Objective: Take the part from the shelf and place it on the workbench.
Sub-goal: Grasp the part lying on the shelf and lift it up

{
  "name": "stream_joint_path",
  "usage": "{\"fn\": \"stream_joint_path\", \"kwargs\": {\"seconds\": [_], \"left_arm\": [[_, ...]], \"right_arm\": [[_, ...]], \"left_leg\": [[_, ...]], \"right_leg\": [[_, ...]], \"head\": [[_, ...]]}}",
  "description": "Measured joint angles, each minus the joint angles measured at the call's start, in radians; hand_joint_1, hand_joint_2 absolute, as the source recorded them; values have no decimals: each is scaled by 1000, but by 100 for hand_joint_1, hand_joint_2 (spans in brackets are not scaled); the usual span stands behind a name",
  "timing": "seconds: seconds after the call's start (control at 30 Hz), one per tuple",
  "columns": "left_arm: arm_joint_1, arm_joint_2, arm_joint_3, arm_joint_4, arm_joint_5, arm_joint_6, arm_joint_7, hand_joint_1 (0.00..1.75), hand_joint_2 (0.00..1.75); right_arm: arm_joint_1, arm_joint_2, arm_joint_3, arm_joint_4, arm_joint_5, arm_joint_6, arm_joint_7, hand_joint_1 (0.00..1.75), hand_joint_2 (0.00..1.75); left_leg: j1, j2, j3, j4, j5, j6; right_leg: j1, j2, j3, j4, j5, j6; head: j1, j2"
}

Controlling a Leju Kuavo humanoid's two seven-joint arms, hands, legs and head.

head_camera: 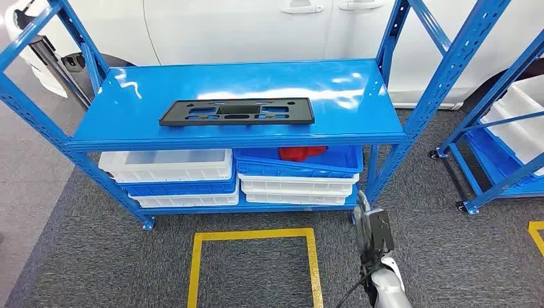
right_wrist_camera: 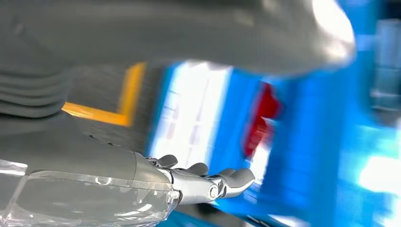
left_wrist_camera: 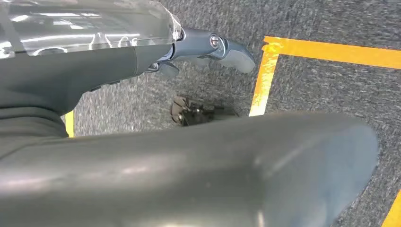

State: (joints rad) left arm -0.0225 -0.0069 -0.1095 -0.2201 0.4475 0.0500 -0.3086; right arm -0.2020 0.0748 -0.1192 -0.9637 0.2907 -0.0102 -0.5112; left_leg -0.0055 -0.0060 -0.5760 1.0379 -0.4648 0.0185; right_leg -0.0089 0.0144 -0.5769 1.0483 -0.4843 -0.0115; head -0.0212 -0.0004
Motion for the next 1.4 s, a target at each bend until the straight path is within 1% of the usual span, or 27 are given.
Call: {"fn": "stream_joint_path", "kwargs": {"seconds": [0.1, 0.17, 0.2, 0.27, 0.3, 0.33, 0.37, 0.4, 0.43, 0.5, 0.53, 0.63, 0.67, 0.73, 0.8, 0.83, 0.87, 0.9, 0.97, 1.03, 1.13, 1.2, 1.23, 1.3, 1.33, 1.37, 1.4], "left_arm": [[-1, 2, 0, 1, 2, 1, -1, 0, 0], [-1, 4, 0, 1, 3, 3, -2, 0, 0], [-2, 5, 0, 2, 4, 4, -2, 0, 0], [-4, 6, 0, 2, 7, 6, -2, 0, 0], [-5, 7, 0, 2, 8, 9, -2, 0, 0], [-5, 8, 0, 3, 10, 12, -2, 0, 0], [-5, 8, 0, 3, 11, 15, -2, 0, 0], [-6, 9, 0, 4, 13, 17, -2, 0, 0], [-6, 10, 0, 4, 14, 20, -2, 0, 0], [-9, 12, 0, 5, 18, 22, -2, 0, 0], [-11, 13, 0, 5, 19, 22, -2, 0, 0], [-18, 19, 0, 6, 19, 24, -3, 0, 0], [-19, 20, 0, 6, 19, 25, -3, 0, 0], [-22, 23, 0, 6, 19, 25, -4, 0, 0], [-24, 26, 0, 7, 19, 28, -5, 0, 0], [-25, 28, -1, 7, 19, 29, -5, 0, 0], [-25, 28, -1, 7, 17, 31, -5, 0, 0], [-26, 29, -2, 7, 15, 32, -5, 0, 0], [-30, 31, -3, 7, 11, 33, -5, 0, 0], [-34, 33, -4, 7, 8, 34, -4, 0, 0], [-37, 33, -6, 7, 2, 36, -3, 0, 0], [-39, 33, -9, 7, -1, 37, -2, 0, 0], [-41, 33, -11, 7, -4, 37, -1, 0, 0], [-44, 33, -14, 7, -8, 37, 0, 0, 0], [-45, 33, -15, 7, -10, 37, 1, 0, 0], [-45, 33, -16, 7, -12, 37, 2, 0, 0], [-45, 34, -17, 7, -15, 37, 4, 0, 0]], "right_arm": [[-1, -3, 25, -67, -2, -30, -10, 0, 175], [-4, -10, 55, -137, -3, -62, -21, 0, 175], [-8, -13, 71, -170, -3, -78, -27, 0, 175], [-15, -19, 105, -232, -3, -110, -37, 0, 175], [-16, -22, 123, -261, -3, -126, -43, 0, 175], [-17, -24, 141, -291, -3, -142, -48, 0, 175], [-19, -26, 161, -319, -3, -157, -54, 0, 175], [-23, -27, 182, -347, -2, -173, -59, 0, 175], [-31, -28, 206, -372, 0, -188, -64, 0, 175], [-56, -27, 261, -405, 12, -218, -70, 0, 175], [-69, -27, 291, -411, 23, -233, -72, 0, 175], [-101, -20, 382, -413, 65, -276, -73, 0, 175], [-114, -16, 412, -413, 79, -292, -73, 0, 175], [-142, -7, 471, -412, 107, -322, -74, 0, 175], [-166, -1, 529, -410, 138, -351, -74, 0, 175], [-176, 1, 558, -406, 155, -365, -72, 0, 175], [-186, 3, 583, -398, 175, -379, -67, 0, 175], [-196, 6, 606, -388, 196, -391, -61, 0, 175], [-219, 16, 644, -360, 244, -417, -46, 0, 175], [-239, 27, 667, -336, 293, -439, -27, 0, 175], [-264, 45, 689, -293, 369, -465, 2, 0, 175], [-287, 56, 709, -252, 417, -480, 20, 0, 175], [-299, 61, 719, -230, 442, -488, 29, 0, 175], [-314, 68, 739, -184, 487, -498, 48, 0, 175], [-318, 70, 750, -159, 509, -503, 59, 0, 175], [-323, 73, 760, -134, 531, -507, 71, 0, 175], [-329, 77, 770, -110, 553, -511, 84, 0, 175]], "left_leg": [[-1, -1, 0, -10, 5, 0], [3, 1, 8, -31, 16, 4], [6, 2, 11, -41, 22, 6], [7, 4, 13, -48, 26, 11], [6, 4, 13, -47, 26, 11], [5, 3, 13, -46, 25, 12], [5, 3, 13, -44, 24, 11], [5, 2, 14, -42, 22, 10], [5, 1, 15, -38, 19, 8], [2, 1, 12, -29, 13, 0], [0, 2, 10, -26, 11, -4], [1, 1, 7, -23, 9, -19], [2, 1, 3, -11, -1, -25], [6, 1, -33, 70, -49, -37], [12, 1, -98, 204, -107, -47], [15, 1, -121, 250, -118, -50], [17, 1, -128, 258, -108, -52], [19, 1, -115, 224, -78, -53], [22, 1, -51, 85, -6, -52], [19, -1, -9, -12, 25, -44], [16, -2, -7, -28, 25, -27], [18, 0, -5, -35, 29, -13], [19, 0, -5, -38, 31, -7], [15, 0, -6, -38, 31, 0], [13, 0, -6, -38, 31, 1], [11, 0, -5, -37, 30, 3], [9, -1, -5, -35, 29, 3]], "right_leg": [[-3, 1, 0, -8, 5, 11], [-1, -1, -5, 5, -8, 21], [0, -2, -19, 37, -29, 25], [-2, -4, -75, 156, -91, 28], [-3, -5, -104, 216, -113, 30], [-3, -5, -122, 251, -118, 31], [-4, -5, -122, 249, -102, 33], [-4, -6, -103, 206, -70, 32], [-4, -8, -71, 137, -30, 30], [-1, -11, -17, 17, 16, 22], [1, -12, -6, -11, 21, 16], [1, -12, -4, -22, 23, 0], [-1, -13, -3, -26, 25, -6], [-4, -15, -1, -30, 27, -14], [-4, -15, -2, -30, 27, -17], [-4, -15, -1, -29, 26, -17], [-4, -15, -1, -29, 26, -17], [-5, -14, 1, -29, 25, -16], [-4, -13, 4, -28, 22, -11], [-2, -12, 3, -28, 21, -1], [-1, -12, -1, -31, 24, 17], [-2, -12, -13, -1, 0, 25], [-3, -12, -34, 45, -26, 27], [-3, -12, -98, 185, -91, 27], [-3, -12, -127, 242, -108, 27], [-3, -12, -142, 267, -107, 25], [-3, -12, -137, 251, -86, 22]], "head": [[0, 0], [0, 0], [0, 0], [0, 0], [0, 0], [0, 0], [0, 0], [0, 0], [0, 0], [0, 0], [0, 0], [0, 0], [0, 0], [0, 0], [0, 0], [0, 0], [0, 0], [0, 0], [0, 0], [0, 0], [0, 0], [0, 0], [0, 0], [0, 0], [0, 0], [0, 0], [0, 0]]}}
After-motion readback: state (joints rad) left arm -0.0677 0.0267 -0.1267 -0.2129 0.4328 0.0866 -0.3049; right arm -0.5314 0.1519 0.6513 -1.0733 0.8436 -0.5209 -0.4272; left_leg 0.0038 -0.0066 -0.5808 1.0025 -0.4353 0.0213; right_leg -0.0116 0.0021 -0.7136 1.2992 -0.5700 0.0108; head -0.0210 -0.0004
